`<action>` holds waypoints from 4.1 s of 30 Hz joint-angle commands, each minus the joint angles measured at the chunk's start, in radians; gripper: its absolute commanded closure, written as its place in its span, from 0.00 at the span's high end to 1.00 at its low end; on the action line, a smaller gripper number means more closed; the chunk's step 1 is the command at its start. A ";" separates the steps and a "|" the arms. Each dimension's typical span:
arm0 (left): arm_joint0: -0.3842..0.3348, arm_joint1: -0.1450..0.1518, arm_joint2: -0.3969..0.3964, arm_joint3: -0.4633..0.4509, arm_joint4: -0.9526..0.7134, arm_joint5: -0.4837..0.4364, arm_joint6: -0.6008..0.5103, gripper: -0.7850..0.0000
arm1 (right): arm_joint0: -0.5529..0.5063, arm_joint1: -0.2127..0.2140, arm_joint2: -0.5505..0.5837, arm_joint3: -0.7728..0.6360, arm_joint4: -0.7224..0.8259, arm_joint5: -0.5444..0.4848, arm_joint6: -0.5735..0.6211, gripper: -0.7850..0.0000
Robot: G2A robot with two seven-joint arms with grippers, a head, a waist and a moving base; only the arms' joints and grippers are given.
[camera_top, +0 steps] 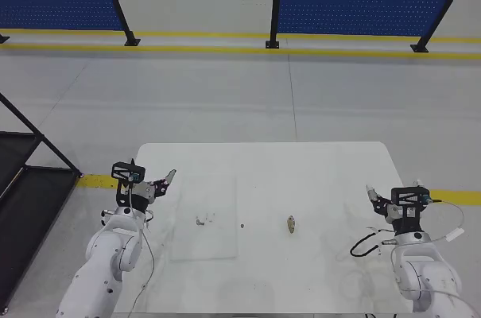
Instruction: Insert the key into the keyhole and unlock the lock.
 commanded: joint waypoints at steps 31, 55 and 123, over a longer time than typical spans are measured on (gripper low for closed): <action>-0.166 0.016 0.031 -0.234 -0.451 0.240 -1.465 1.00 | 0.000 0.000 0.000 0.000 0.000 0.000 0.000 1.00; -0.262 0.007 0.169 -0.058 -0.542 0.316 -1.332 0.81 | 0.000 0.000 0.000 0.000 0.000 0.000 0.000 1.00; -0.150 0.045 0.039 -0.212 -0.882 0.160 -1.224 0.00 | 0.000 0.000 0.000 0.000 0.000 0.000 0.000 1.00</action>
